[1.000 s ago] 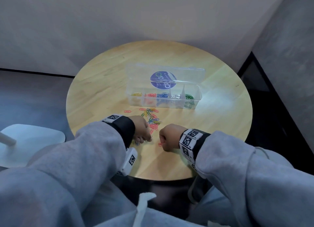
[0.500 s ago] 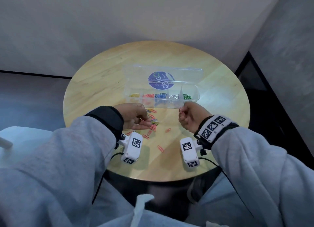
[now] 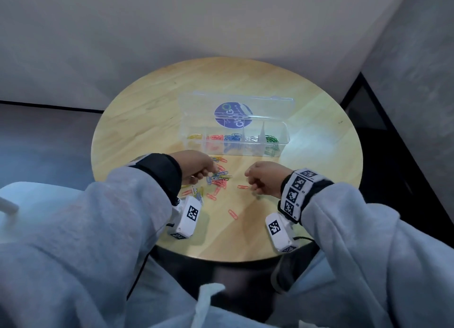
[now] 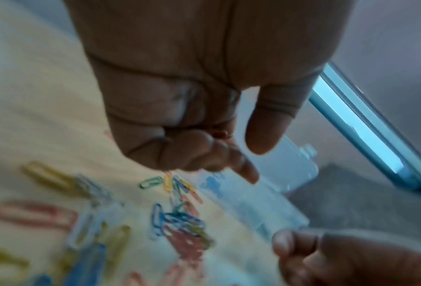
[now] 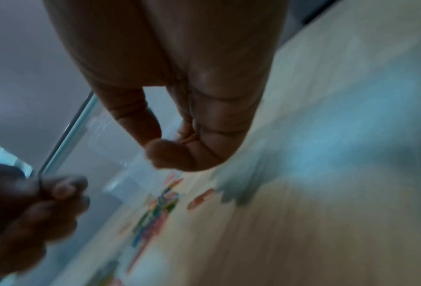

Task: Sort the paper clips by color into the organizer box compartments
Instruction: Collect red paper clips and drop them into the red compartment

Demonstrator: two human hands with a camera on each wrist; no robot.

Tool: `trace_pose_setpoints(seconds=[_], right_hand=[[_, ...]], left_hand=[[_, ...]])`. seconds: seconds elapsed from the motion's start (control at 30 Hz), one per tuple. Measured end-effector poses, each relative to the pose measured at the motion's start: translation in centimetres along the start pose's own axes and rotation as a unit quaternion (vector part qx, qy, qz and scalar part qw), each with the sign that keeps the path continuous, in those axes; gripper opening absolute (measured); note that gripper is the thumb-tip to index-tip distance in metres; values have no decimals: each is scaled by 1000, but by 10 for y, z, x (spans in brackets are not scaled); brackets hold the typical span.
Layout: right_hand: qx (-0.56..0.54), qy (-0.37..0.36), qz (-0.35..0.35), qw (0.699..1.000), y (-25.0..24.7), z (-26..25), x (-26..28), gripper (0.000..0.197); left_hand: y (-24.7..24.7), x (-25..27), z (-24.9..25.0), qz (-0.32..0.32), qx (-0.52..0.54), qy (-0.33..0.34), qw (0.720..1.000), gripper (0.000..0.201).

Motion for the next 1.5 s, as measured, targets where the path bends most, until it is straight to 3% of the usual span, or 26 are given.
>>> trace_pose_setpoints(seconds=[0.07,0.17,0.27,0.4,0.47,0.53,0.63,0.67,0.77,0.87,0.97,1.03,1.1,1.17,1.4,1.5], right_hand=[[206,-8,25,978,1,-4,-3,9],[411,-32,86,907,2,-12,-3,7],[474,-52,70,876,14,-17,-7,7],[542,-25,30,839,25,-14,-14,8],[537,-10,15,844,25,-9,-13,2],[483,-1,-13,876,22,-2,-13,5],[239,6,-88,967,28,7,-9,18],[152,17,-102,983,29,11,-7,21],[34,59,-121,990,29,23,-8,24],[12,82,-102,991,26,31,-9,24],[76,71,-77,992,27,30,-8,18],[233,28,-90,968,36,23,-6,11],[424,-14,-84,902,46,15,-2,9],[527,-44,-66,846,53,10,-1,17],[652,-52,-53,754,69,5,-7,25],[675,-62,-63,732,73,5,-5,23]], left_hand=[[-2,-4,6,20,-188,27,982,16],[8,-2,11,36,-383,49,922,6],[24,-9,7,24,-484,45,873,25],[36,-16,3,-6,-536,37,844,28],[37,-18,2,-8,-548,36,835,27],[36,-19,1,-8,-546,38,837,25],[33,-19,-2,-14,-515,47,856,13],[32,-18,-2,-15,-502,49,863,6],[21,-15,-3,-12,-419,48,906,17],[13,-10,-2,-40,-218,53,974,29],[7,-3,4,-59,-14,70,996,41],[4,-1,9,-62,58,80,993,43],[1,1,13,-66,114,88,987,43],[-3,1,13,-62,168,84,980,41],[-18,6,-2,-44,282,39,958,23],[-24,7,-3,-25,268,22,963,20]])
Point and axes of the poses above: each hand's wrist, its own x-axis away from the middle knuckle, its own y-axis out of the palm, z = x × y, the point moved 10 cm from there along -x, towards the middle knuckle, and after that the axes turned 2 degrees about -z, right-handed, at the moved point
